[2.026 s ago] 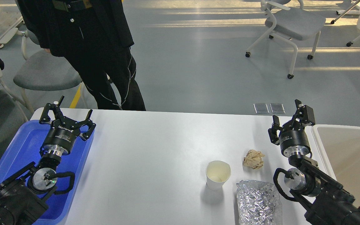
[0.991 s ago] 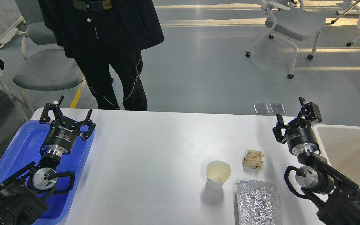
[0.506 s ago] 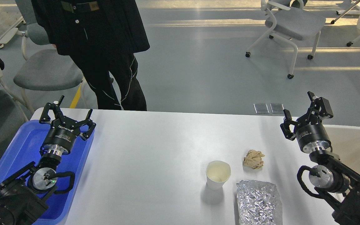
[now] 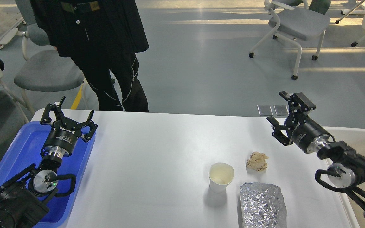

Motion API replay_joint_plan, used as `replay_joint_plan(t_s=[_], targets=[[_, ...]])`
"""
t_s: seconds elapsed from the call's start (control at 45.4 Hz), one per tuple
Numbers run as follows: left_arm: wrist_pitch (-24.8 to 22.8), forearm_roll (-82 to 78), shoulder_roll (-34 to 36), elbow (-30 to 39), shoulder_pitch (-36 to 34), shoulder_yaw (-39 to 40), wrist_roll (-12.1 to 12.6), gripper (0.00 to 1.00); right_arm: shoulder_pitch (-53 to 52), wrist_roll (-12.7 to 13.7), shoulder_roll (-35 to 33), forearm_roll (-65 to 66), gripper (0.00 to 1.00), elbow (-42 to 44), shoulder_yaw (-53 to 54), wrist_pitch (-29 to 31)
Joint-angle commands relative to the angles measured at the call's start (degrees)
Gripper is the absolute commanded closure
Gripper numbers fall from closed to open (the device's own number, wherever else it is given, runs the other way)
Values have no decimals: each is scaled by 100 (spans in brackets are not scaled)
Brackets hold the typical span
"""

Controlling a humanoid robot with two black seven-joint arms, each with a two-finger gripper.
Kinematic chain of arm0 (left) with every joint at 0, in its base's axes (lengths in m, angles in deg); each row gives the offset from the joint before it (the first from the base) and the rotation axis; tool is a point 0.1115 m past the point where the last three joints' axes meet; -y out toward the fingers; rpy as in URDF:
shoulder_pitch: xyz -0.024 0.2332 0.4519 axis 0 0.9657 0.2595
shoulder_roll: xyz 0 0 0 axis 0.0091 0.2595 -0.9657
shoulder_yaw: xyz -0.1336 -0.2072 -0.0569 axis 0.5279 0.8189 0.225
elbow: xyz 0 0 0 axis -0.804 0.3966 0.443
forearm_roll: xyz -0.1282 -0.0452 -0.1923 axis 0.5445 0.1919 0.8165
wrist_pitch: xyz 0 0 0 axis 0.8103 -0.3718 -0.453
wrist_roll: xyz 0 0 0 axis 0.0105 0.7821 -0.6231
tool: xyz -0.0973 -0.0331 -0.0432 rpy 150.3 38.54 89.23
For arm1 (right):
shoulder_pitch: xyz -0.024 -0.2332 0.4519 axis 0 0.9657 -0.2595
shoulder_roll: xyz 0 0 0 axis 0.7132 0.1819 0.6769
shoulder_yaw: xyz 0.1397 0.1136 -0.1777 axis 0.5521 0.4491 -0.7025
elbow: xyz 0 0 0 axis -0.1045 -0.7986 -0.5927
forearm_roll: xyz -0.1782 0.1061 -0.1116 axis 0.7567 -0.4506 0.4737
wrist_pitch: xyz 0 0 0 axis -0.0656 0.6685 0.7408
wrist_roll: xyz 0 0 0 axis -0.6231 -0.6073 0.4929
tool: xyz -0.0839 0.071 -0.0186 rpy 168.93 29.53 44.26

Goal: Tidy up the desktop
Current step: 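Move the right gripper toward the white paper cup, then close the right gripper around the white paper cup's rim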

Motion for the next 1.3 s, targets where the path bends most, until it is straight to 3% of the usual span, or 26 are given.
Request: replay_joint_plan(t_s=[0.0, 0.242, 0.484, 0.55, 0.639, 0.683, 0.837, 1.013, 1.277], targets=[[0, -1, 0, 0, 1, -2, 0, 0, -148, 409, -1065, 1866, 0, -1343, -674, 183], [0, -1, 0, 0, 1, -2, 0, 0, -297, 400, -1207, 3966, 0, -1458, -1209, 332], [0, -1, 0, 0, 1, -2, 0, 0, -1491, 505, -1198, 4855, 0, -1423, -3160, 332], [0, -1, 0, 0, 1, -2, 0, 0, -1869, 794, -1102, 4829, 0, -1405, -3600, 332], [0, -1, 0, 0, 1, -2, 0, 0, -2230, 1567, -1014, 4689, 0, -1405, -3917, 402], [0, -1, 0, 0, 1, -2, 0, 0, -2310, 1814, -1013, 4505, 0, -1405, -3970, 473], [0, -1, 0, 0, 1, -2, 0, 0, -2494, 1842, -943, 4355, 0, -1440, -4119, 569], [0, -1, 0, 0, 1, -2, 0, 0, -3302, 1824, -460, 4302, 0, -1441, -4901, 596], [0, -1, 0, 0, 1, -2, 0, 0, -3619, 1824, 76, 4267, 0, -1090, -5060, 570]])
